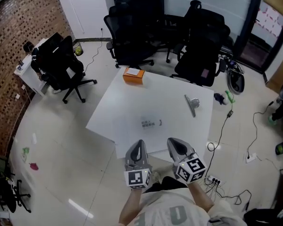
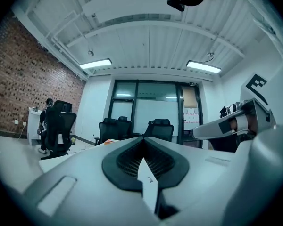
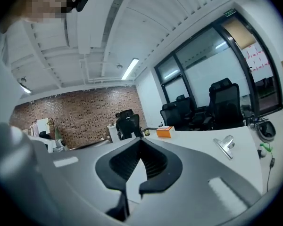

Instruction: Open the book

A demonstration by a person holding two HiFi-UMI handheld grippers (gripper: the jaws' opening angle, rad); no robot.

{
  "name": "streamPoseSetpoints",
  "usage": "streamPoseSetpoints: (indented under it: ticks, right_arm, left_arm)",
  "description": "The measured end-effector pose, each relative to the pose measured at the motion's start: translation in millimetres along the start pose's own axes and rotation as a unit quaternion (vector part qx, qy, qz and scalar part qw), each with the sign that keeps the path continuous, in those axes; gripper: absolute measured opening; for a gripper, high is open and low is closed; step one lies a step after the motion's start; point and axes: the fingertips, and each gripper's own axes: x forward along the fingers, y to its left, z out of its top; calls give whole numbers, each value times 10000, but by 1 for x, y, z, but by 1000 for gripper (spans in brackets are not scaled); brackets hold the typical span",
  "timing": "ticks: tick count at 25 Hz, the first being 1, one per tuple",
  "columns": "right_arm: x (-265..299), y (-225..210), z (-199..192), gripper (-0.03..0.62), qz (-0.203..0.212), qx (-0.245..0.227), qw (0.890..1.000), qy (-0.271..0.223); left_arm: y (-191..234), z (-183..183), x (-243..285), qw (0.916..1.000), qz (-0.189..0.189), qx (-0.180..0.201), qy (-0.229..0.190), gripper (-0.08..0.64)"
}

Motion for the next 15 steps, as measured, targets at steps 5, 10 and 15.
streamPoseSetpoints:
  ticks: [5, 10, 15]
  right_arm:
    - [25, -18, -18, 3, -70, 195, 9995, 217]
    - [32, -26, -22, 3, -56, 342, 9992, 213]
    - [38, -36, -29, 3, -43, 329, 9989, 327]
  left_arm:
    - [17, -10, 15, 9998, 143, -72, 130, 12]
    - [12, -13, 22, 9996, 2, 238, 161, 12]
    - [10, -22, 32, 9996, 29, 166, 209, 12]
